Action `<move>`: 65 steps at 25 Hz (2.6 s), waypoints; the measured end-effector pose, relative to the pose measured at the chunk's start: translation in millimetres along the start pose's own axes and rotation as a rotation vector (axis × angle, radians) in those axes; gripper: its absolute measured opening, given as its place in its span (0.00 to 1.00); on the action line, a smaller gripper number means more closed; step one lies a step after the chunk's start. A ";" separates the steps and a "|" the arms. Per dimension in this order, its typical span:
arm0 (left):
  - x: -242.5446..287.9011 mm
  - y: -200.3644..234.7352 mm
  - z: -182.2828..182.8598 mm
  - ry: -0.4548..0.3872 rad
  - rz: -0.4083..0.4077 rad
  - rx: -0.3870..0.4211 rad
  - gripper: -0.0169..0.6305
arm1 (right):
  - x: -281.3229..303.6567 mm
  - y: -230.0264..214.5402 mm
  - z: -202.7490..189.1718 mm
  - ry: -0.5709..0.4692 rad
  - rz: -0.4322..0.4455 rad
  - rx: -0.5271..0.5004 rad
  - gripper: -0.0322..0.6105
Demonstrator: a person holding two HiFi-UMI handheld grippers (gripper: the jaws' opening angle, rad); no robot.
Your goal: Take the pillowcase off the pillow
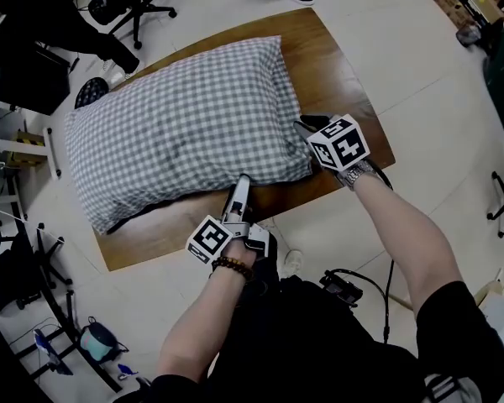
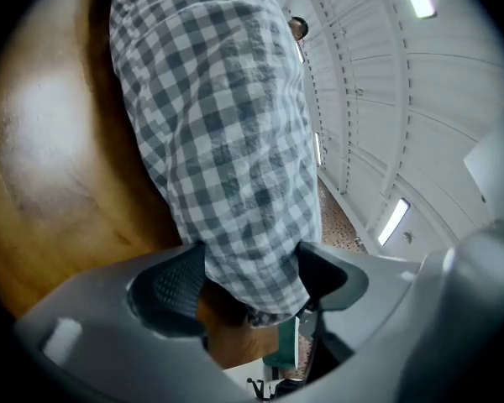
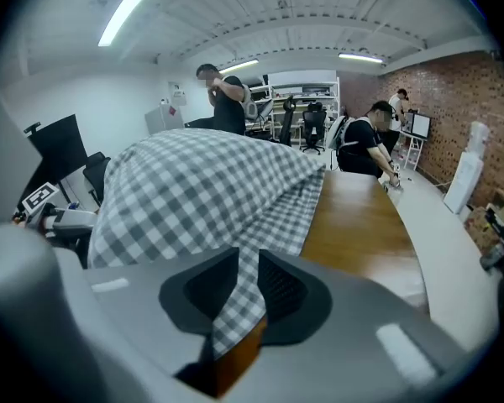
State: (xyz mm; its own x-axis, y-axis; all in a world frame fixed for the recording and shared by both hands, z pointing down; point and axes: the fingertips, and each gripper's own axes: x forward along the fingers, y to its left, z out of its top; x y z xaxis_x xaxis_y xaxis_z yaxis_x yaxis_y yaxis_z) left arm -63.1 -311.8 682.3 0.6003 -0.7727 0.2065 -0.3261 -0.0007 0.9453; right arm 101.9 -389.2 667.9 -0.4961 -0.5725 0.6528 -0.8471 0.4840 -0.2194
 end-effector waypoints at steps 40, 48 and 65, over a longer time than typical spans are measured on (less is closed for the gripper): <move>-27.0 -101.4 -2.7 0.019 -0.369 0.161 0.03 | 26.4 34.0 -69.5 0.203 0.424 -0.136 0.30; -24.3 -101.8 4.5 0.028 -0.373 0.160 0.03 | 11.1 59.6 -39.7 0.084 0.654 0.136 0.38; -23.0 -96.4 1.3 0.052 -0.369 0.167 0.03 | -14.4 74.6 -6.1 -0.077 0.947 0.434 0.46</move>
State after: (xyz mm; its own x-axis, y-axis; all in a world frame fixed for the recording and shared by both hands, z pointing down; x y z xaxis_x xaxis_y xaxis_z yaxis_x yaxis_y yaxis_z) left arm -46.3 -294.9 586.1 0.7342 -0.6679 -0.1219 -0.1937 -0.3781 0.9053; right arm 47.0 -340.8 646.6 -0.9908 -0.1311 0.0333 -0.0935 0.4865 -0.8687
